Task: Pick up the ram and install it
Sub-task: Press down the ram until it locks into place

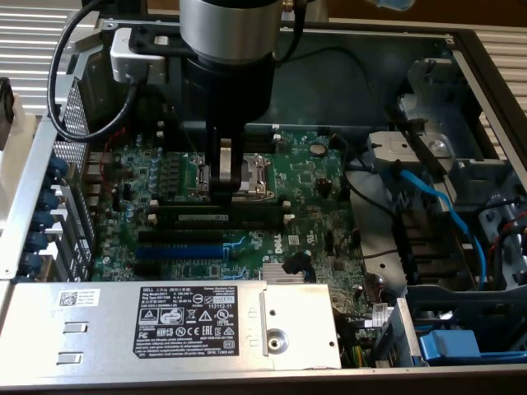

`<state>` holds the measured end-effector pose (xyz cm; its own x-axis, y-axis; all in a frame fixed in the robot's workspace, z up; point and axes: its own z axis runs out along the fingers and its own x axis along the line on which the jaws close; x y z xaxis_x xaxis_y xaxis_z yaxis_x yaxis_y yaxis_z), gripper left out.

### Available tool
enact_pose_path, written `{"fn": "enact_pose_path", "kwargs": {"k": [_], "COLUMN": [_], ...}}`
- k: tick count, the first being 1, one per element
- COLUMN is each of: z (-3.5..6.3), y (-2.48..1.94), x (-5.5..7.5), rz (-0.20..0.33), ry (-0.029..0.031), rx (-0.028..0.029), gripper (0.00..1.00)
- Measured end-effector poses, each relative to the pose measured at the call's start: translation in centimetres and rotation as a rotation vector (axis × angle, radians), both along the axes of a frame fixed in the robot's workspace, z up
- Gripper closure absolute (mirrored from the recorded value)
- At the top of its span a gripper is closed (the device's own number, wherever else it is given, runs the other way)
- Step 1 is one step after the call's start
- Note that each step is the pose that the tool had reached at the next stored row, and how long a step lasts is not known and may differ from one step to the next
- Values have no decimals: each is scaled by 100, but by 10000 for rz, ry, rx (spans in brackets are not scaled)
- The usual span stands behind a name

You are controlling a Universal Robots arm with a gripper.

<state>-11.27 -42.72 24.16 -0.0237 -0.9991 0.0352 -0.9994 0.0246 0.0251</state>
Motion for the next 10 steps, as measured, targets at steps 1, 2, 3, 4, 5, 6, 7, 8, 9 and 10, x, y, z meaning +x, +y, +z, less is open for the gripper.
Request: {"fn": "enact_pose_path", "kwargs": {"k": [1,2,3,4,5,6,7,8,9,10], "z": [0,0,0,0,0,-1,-1,-3,-5,-7], "y": [0,0,0,0,1,1,1,0,1,4], "x": [1,1,1,3,9,21,33,42,46,46], "rz": [-1,-1,-1,-2,0,0,0,-1,0,-2], "ry": [1,1,1,0,1,1,1,0,0,0], "rx": [0,0,0,0,-1,-1,-2,0,0,0], "gripper": [90,90,90,90,90,90,90,90,90,90]}}
